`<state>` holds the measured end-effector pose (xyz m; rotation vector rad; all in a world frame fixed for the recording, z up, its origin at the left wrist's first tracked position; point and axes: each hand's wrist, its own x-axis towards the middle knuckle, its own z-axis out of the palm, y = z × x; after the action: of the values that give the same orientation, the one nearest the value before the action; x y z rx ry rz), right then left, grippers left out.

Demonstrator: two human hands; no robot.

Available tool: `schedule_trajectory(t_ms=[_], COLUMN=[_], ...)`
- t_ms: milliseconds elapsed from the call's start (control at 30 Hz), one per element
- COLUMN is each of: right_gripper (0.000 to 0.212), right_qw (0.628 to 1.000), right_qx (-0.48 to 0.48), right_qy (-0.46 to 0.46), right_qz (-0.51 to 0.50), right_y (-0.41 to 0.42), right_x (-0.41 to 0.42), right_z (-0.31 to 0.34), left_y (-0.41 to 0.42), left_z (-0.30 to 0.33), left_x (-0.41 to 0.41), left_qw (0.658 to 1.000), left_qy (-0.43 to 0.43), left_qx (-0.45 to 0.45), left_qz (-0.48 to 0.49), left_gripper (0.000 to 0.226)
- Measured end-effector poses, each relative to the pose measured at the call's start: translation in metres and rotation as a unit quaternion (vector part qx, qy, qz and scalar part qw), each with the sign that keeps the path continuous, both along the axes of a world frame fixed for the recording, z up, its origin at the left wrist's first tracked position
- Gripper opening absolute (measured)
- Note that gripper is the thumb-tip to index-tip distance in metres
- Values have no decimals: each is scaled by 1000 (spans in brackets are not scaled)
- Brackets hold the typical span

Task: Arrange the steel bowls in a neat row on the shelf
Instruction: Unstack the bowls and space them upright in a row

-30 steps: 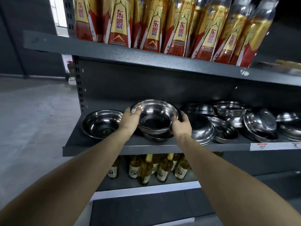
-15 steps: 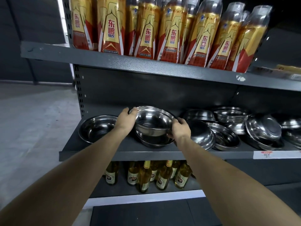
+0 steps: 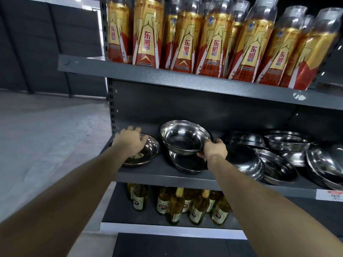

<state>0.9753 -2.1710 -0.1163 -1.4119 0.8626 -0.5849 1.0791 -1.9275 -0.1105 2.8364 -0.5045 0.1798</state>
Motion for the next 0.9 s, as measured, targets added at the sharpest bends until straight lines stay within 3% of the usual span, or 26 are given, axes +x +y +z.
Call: schedule_trajectory(t_ms=[167,400,733,900], right_gripper=[35,33,12,26], right_qw=[1000,997,990,981], right_qx=[1,-27,-23,-100], right_qy=[-11,8,22,64], right_qz=[17,66,135,153], right_y=[19,62,118,133], right_x=[18,45,74,83], right_z=[-4,-7,-31,-42], left_y=[33,73,117,127], left_z=[-7,-4,-17,-21], left_x=[1,1,4,9], left_qw=[997,994,992,992], left_qy=[-2,-17,-25,-23], left_qx=[73,96,101,101], left_qz=[14,43,65,66], left_gripper=[57,54,54,53])
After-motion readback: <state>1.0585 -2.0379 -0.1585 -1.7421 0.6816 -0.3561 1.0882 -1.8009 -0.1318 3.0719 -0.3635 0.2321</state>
